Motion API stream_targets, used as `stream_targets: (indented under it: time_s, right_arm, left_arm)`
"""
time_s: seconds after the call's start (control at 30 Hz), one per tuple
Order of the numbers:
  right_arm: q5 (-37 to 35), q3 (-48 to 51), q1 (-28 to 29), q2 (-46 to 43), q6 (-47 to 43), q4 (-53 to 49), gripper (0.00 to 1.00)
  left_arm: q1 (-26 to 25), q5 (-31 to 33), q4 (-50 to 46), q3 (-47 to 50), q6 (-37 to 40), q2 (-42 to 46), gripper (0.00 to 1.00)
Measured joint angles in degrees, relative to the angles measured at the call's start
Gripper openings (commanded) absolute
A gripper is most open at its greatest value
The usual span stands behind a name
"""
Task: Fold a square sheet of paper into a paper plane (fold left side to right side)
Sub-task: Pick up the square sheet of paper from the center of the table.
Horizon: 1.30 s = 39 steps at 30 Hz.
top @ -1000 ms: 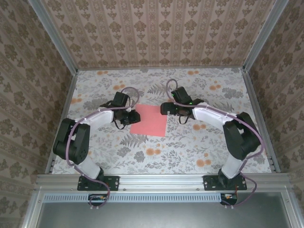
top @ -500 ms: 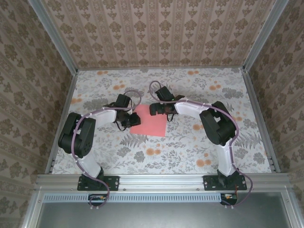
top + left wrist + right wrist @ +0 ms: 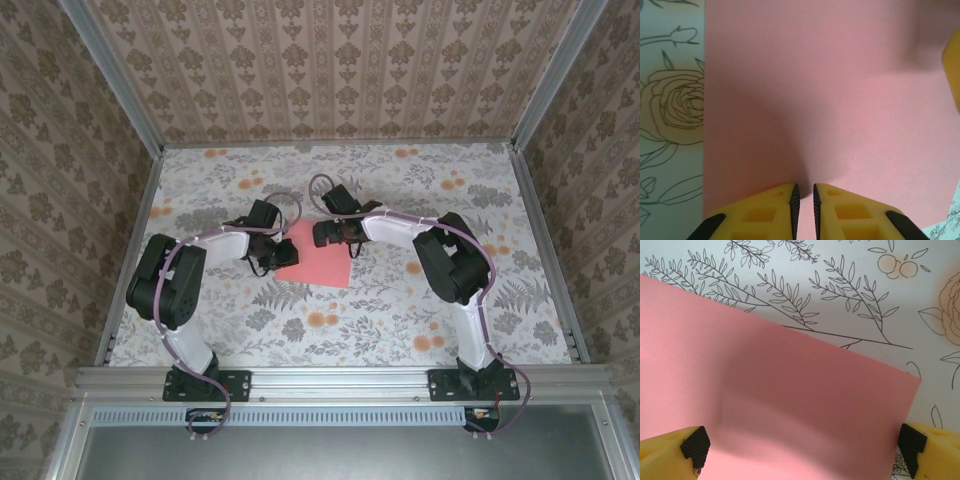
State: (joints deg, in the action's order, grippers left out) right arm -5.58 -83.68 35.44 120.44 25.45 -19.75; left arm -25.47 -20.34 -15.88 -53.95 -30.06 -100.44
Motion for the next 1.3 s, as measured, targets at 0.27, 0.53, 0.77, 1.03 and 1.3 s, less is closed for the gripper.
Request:
stream_targets:
  time_s: [0.27,0.53,0.77,1.03,1.3]
  right_arm:
    - [0.9,0.0,1.9,-0.2,0.1,-0.3,0.93]
    - [6.1,0.3,2.8,-0.9,0.7,-2.1,0.73]
    - [9.9,0.4,2.9,-1.1,1.7,-2.8,0.6]
    - [12.9,0.4,2.9,-1.1,1.8,-2.8,0.46]
    - [17.7,4.0,2.1,-5.8,1.4,-0.3,0.32]
  left_arm:
    - [0.0,0.0,0.8,0.0,-0.4,-0.1,0.18]
    - [0.0,-0.1,1.6,0.0,-0.5,-0.1,0.18]
    - [0.0,-0.3,2.5,0.3,-0.9,-0.1,0.19]
    - [0.0,-0.5,2.9,1.0,-0.8,0.7,0.23]
    - [2.1,-1.9,5.2,5.1,-0.1,10.4,0.51]
